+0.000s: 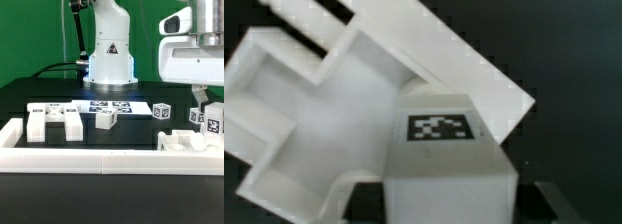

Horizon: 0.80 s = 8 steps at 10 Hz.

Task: Assemble chair

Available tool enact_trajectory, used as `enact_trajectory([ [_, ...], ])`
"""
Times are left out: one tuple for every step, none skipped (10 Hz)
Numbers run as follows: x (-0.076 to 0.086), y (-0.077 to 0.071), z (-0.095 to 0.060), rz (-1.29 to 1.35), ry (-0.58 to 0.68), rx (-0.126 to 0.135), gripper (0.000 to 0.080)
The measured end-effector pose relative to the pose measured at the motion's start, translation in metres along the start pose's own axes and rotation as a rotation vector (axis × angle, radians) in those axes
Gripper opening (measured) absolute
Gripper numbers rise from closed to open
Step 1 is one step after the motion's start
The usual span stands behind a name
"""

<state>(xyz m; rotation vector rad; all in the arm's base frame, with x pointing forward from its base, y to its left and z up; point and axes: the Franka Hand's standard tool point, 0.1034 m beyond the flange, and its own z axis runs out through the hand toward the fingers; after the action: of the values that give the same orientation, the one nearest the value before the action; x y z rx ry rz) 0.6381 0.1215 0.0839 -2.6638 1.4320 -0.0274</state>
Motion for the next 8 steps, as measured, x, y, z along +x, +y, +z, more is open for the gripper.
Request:
enact_trajectory([
  [-0.0023, -0.0002, 0.0004, 0.085, 0.003, -0.005, 0.0290],
  [-0.0039, -0.0004, 0.0003, 0.186, 0.005, -0.009, 0.0290],
  [-0.0047, -0.0005, 0.0003, 0.307, 0.007, -0.012, 0.0290],
  [-0.0045, -0.0007, 0.0005, 0.339, 0.007, -0.009, 0.0290],
  [-0.0044, -0.0006, 0.0006, 0.410, 0.003, -0.007, 0.0290],
  [-0.0046, -0.0007, 0.0006, 0.440, 0.003, -0.007, 0.0290],
  [-0.0046, -0.0010, 0.0006, 0.437, 0.004, -0.006, 0.0290],
  [-0.0049, -0.0014, 0.0007, 0.425, 0.004, -0.004, 0.0399],
])
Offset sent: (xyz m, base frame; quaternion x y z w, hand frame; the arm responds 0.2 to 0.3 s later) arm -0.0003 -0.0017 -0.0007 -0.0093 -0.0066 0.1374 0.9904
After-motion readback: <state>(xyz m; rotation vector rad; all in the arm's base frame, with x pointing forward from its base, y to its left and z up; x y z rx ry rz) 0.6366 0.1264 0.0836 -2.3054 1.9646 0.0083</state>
